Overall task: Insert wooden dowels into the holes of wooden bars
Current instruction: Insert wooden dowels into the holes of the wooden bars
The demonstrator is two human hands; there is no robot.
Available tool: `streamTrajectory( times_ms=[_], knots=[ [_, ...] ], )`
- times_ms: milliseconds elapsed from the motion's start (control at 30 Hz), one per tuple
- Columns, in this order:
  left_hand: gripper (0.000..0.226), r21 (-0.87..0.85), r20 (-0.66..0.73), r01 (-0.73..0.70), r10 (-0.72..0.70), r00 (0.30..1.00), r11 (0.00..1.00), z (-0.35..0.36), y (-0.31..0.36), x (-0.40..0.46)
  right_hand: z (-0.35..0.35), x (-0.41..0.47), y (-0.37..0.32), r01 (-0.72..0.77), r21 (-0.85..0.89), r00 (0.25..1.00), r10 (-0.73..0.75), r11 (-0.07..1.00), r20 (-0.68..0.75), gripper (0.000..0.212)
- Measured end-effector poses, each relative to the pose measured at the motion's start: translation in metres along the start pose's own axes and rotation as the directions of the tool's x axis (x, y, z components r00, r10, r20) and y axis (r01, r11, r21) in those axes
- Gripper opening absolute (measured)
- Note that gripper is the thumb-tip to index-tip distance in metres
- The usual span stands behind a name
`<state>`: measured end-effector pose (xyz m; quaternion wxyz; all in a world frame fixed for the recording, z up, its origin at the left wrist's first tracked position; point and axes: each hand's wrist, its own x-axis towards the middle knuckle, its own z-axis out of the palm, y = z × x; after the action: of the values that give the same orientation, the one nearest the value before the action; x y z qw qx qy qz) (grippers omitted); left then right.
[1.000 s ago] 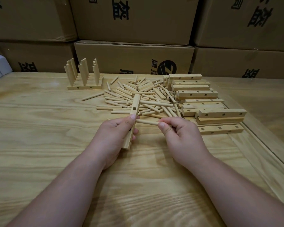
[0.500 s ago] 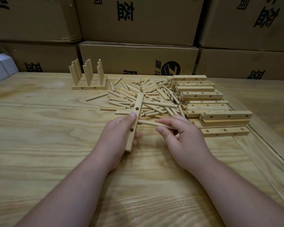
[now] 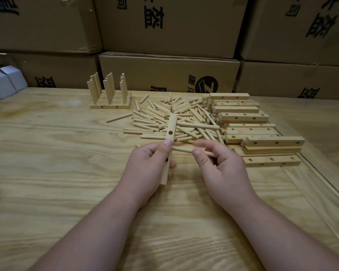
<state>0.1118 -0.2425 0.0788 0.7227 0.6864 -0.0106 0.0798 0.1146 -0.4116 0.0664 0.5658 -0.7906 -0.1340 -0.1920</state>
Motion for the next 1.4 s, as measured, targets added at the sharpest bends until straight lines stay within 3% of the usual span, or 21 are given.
streamTrajectory(
  times_ms=[100,133,233,333,467,733,833,933,1067,1233,1400],
  knots=[
    [0.027,0.012,-0.16,-0.2,0.199,0.967,0.98,-0.002,-0.001,0.0,0.001,-0.001,-0.001,0.0,0.045,0.998,-0.003,0.999,0.059,0.049],
    [0.027,0.013,-0.237,-0.238,0.234,0.943,0.971,-0.005,-0.001,0.001,0.001,-0.001,0.0,0.003,0.031,0.998,-0.005,1.0,0.061,0.053],
    [0.03,-0.012,-0.445,-0.235,0.205,0.871,0.972,-0.016,0.0,0.01,-0.003,0.002,0.001,-0.037,-0.032,0.998,0.039,0.999,0.052,0.042],
    [0.034,-0.056,-0.522,-0.156,0.104,0.847,0.986,-0.019,-0.001,0.015,-0.003,0.005,0.002,-0.012,-0.257,0.972,0.071,0.966,0.224,0.04],
    [0.046,-0.07,-0.482,-0.078,0.035,0.876,0.995,-0.012,-0.002,0.015,0.0,0.002,0.001,0.209,-0.495,0.89,0.046,0.843,0.454,0.058],
    [0.035,-0.392,-0.306,0.046,-0.178,0.935,0.919,-0.003,-0.001,0.013,0.001,0.002,0.002,0.251,-0.549,0.867,0.068,0.797,0.495,0.055],
    [0.037,-0.503,-0.145,0.141,-0.244,0.959,0.853,-0.001,-0.004,0.014,0.001,0.001,0.003,0.297,-0.544,0.823,0.079,0.785,0.563,0.059],
    [0.039,-0.516,-0.107,0.197,-0.291,0.951,0.834,-0.001,-0.004,0.016,0.001,0.001,0.003,0.347,-0.547,0.773,0.098,0.762,0.627,0.065],
    [0.038,-0.55,-0.126,0.219,-0.339,0.932,0.806,-0.002,-0.004,0.019,0.003,0.001,0.003,0.342,-0.569,0.817,0.063,0.747,0.573,0.059],
    [0.04,-0.561,-0.122,0.231,-0.355,0.927,0.795,-0.003,-0.002,0.021,0.002,0.003,0.005,0.236,-0.6,0.935,-0.011,0.764,0.355,0.019],
    [0.043,-0.503,-0.111,0.227,-0.322,0.94,0.834,-0.002,-0.004,0.019,-0.001,0.007,0.007,0.031,-0.761,0.984,0.112,0.648,0.136,0.025]
  ],
)
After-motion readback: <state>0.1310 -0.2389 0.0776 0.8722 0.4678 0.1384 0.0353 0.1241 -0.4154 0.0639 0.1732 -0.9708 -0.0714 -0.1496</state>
